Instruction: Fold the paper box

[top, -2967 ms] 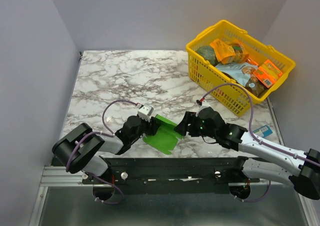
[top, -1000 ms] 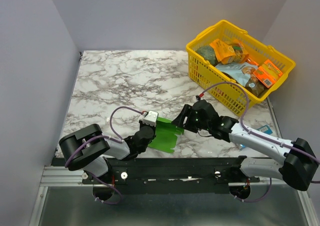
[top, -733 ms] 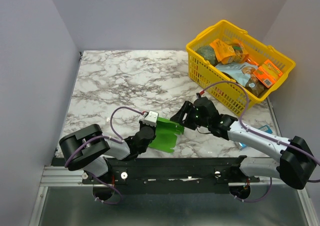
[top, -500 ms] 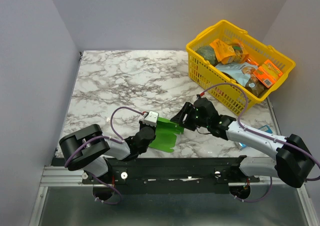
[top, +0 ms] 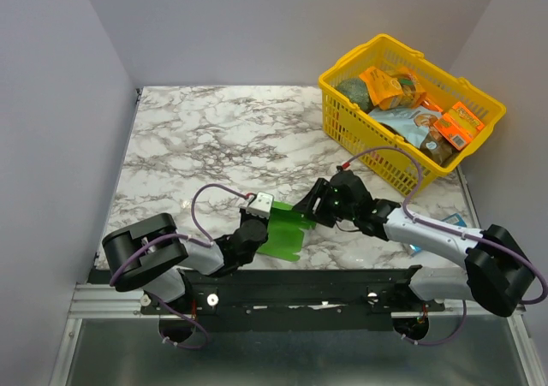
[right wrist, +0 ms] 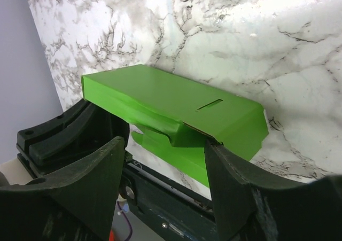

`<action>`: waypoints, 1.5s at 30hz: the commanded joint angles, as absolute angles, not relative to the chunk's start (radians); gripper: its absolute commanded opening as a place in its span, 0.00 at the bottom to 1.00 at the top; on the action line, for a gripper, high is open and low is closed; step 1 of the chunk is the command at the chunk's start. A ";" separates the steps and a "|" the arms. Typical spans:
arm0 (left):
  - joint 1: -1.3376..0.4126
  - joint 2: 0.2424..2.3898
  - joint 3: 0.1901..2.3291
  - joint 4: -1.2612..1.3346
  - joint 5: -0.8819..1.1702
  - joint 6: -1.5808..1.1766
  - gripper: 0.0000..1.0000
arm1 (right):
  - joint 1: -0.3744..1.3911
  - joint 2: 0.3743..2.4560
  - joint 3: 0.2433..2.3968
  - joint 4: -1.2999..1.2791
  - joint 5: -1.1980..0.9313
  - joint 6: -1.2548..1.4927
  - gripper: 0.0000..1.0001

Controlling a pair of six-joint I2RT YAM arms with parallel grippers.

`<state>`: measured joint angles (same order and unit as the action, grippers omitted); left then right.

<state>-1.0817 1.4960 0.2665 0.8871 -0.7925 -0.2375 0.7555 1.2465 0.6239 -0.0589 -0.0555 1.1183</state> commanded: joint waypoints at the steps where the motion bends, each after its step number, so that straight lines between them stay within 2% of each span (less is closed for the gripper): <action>1: -1.118 1.479 0.250 0.884 -0.844 -0.282 0.00 | 0.735 1.284 0.612 -0.009 -0.081 1.138 0.69; 10: -1.210 1.493 0.252 0.812 -0.902 -0.363 0.00 | 0.710 1.296 0.571 0.152 -0.127 1.181 0.68; 13: -1.235 1.496 0.259 0.784 -0.917 -0.402 0.00 | 0.706 1.301 0.554 0.185 -0.152 1.207 0.64; 20: -1.253 1.473 0.276 0.716 -0.945 -0.465 0.00 | 0.689 1.310 0.483 0.310 -0.204 1.287 0.43; 32: -1.255 1.405 0.287 0.611 -0.936 -0.546 0.00 | 0.680 1.275 0.449 0.334 -0.172 1.334 0.28; 38: -1.275 1.413 0.313 0.571 -0.946 -0.554 0.00 | 0.680 1.255 0.448 0.350 -0.126 1.376 0.15; 42: -1.296 1.427 0.351 0.500 -0.977 -0.561 0.00 | 0.678 1.229 0.430 0.363 -0.078 1.443 0.00; 45: -1.301 1.431 0.377 0.451 -0.983 -0.580 0.00 | 0.678 1.221 0.414 0.383 -0.043 1.485 0.01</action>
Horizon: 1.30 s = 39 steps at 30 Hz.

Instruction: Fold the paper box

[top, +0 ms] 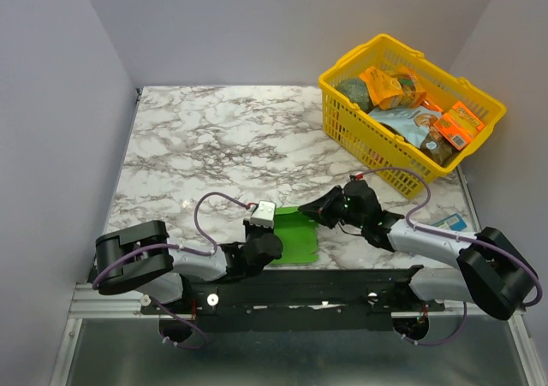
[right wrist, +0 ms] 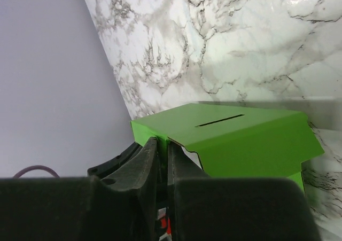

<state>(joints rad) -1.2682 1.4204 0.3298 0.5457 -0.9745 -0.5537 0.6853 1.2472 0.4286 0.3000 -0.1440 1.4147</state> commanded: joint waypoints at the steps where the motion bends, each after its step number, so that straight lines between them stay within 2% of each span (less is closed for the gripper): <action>1: -1.302 1.428 0.383 0.436 -0.985 -0.587 0.00 | 0.680 1.213 0.410 0.383 -0.032 1.496 0.00; 9: -1.305 1.411 0.419 0.321 -0.989 -0.652 0.00 | 0.678 1.175 0.394 0.463 0.052 1.493 0.00; 14: -1.299 1.399 0.451 0.279 -1.011 -0.641 0.00 | 0.680 1.143 0.428 0.388 0.064 1.434 0.00; 15: -1.293 1.397 0.459 0.264 -1.006 -0.637 0.00 | 0.680 1.129 0.434 0.376 0.064 1.421 0.03; 17: -1.241 1.402 0.497 0.233 -0.961 -0.624 0.00 | 0.680 1.115 0.455 0.332 0.067 1.376 0.22; 18: -1.218 1.402 0.509 0.188 -0.916 -0.627 0.00 | 0.680 1.105 0.465 0.307 0.072 1.361 0.46; 19: -1.200 1.402 0.518 0.178 -0.890 -0.621 0.00 | 0.680 1.082 0.474 0.281 0.077 1.342 0.56; 21: -1.132 1.396 0.540 0.147 -0.815 -0.598 0.00 | 0.680 1.054 0.489 0.218 0.081 1.284 0.68; 22: -1.114 1.382 0.546 0.141 -0.796 -0.586 0.00 | 0.680 1.017 0.489 0.204 0.078 1.263 0.69; 25: -1.036 1.359 0.568 0.106 -0.724 -0.552 0.00 | 0.681 0.960 0.479 0.158 0.058 1.187 0.70; 30: -0.970 1.321 0.623 0.031 -0.672 -0.505 0.00 | 0.686 0.891 0.457 0.060 -0.023 1.089 0.63; 33: -0.950 1.309 0.649 0.002 -0.641 -0.495 0.00 | 0.709 0.913 0.465 0.038 -0.057 1.019 0.58; 39: -0.945 1.304 0.660 -0.034 -0.621 -0.505 0.00 | 0.772 1.041 0.575 0.003 -0.064 0.936 0.57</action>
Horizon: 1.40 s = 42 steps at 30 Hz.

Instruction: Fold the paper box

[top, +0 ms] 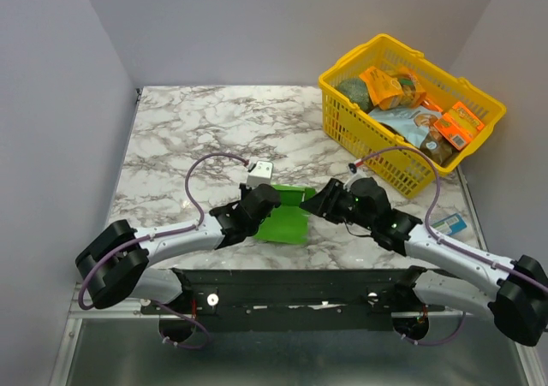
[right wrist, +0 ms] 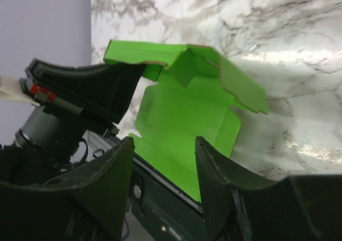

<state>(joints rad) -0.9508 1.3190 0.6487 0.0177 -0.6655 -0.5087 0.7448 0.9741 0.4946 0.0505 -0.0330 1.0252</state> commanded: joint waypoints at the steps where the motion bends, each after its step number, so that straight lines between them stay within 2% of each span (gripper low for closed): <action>1: -0.943 1.299 0.658 -0.035 -0.617 -0.508 0.00 | 0.772 1.092 0.580 0.003 -0.074 0.936 0.55; 4: -0.943 1.290 0.654 -0.023 -0.597 -0.518 0.00 | 0.772 1.194 0.598 0.012 -0.094 0.933 0.49; 9: -0.942 1.282 0.647 -0.025 -0.584 -0.540 0.00 | 0.770 1.266 0.635 0.009 -0.026 0.916 0.48; 15: -0.942 1.278 0.647 -0.041 -0.606 -0.540 0.00 | 0.770 1.270 0.632 -0.060 0.061 0.896 0.48; 21: -0.942 1.282 0.653 -0.041 -0.603 -0.545 0.00 | 0.767 1.264 0.609 -0.086 0.121 0.896 0.54; 35: -0.945 1.261 0.629 -0.005 -0.568 -0.568 0.00 | 0.733 1.336 0.626 -0.028 0.086 0.887 0.54; 38: -0.951 1.267 0.627 -0.005 -0.565 -0.572 0.00 | 0.733 1.339 0.629 -0.012 0.083 0.885 0.52; 42: -0.957 1.279 0.627 0.017 -0.565 -0.577 0.00 | 0.733 1.332 0.635 -0.009 0.081 0.890 0.43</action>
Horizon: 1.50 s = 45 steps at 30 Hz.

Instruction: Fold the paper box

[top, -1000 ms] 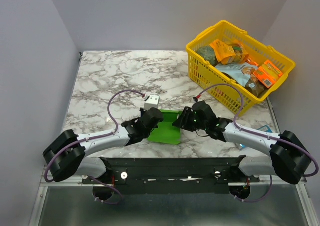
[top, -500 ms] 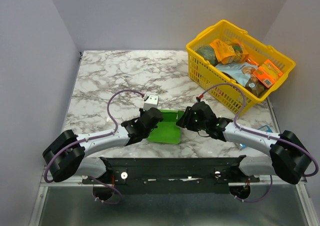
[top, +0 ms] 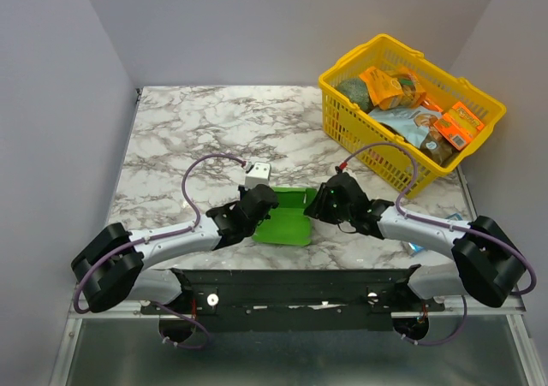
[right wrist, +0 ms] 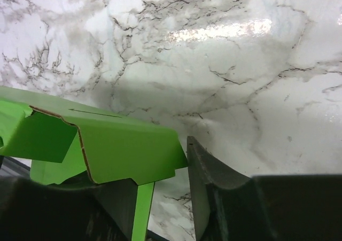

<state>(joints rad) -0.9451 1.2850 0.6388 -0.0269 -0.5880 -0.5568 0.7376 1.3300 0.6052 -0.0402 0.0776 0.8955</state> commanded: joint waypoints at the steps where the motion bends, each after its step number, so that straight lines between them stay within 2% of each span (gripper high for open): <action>1: -0.957 1.287 0.626 0.018 -0.566 -0.577 0.00 | 0.733 1.325 0.637 -0.009 0.078 0.893 0.40; 6: -0.979 1.328 0.646 0.006 -0.594 -0.565 0.00 | 0.733 1.302 0.624 0.026 0.068 0.908 0.21; 14: -1.066 1.465 0.742 -0.051 -0.681 -0.543 0.00 | 0.732 1.338 0.617 0.080 0.005 0.972 0.21; 20: -1.095 1.523 0.781 -0.060 -0.693 -0.543 0.00 | 0.733 1.355 0.603 0.115 -0.026 1.043 0.26; 23: -1.091 1.542 0.764 -0.060 -0.701 -0.545 0.00 | 0.733 1.342 0.604 0.120 -0.025 1.049 0.34; 24: -1.075 1.542 0.750 -0.061 -0.695 -0.549 0.00 | 0.733 1.336 0.600 0.120 -0.022 1.045 0.42; 27: -1.037 1.508 0.712 -0.052 -0.684 -0.540 0.00 | 0.733 1.310 0.578 0.115 -0.012 1.043 0.51; 35: -0.933 1.356 0.664 -0.024 -0.539 -0.382 0.00 | 0.752 1.207 0.589 0.103 -0.011 0.968 0.51; 41: -0.867 1.374 0.680 -0.043 -0.526 -0.293 0.00 | 0.848 1.094 0.656 -0.055 0.156 0.885 0.50; 45: -0.830 1.382 0.654 0.027 -0.503 -0.299 0.00 | 0.891 1.068 0.675 -0.118 0.222 0.851 0.53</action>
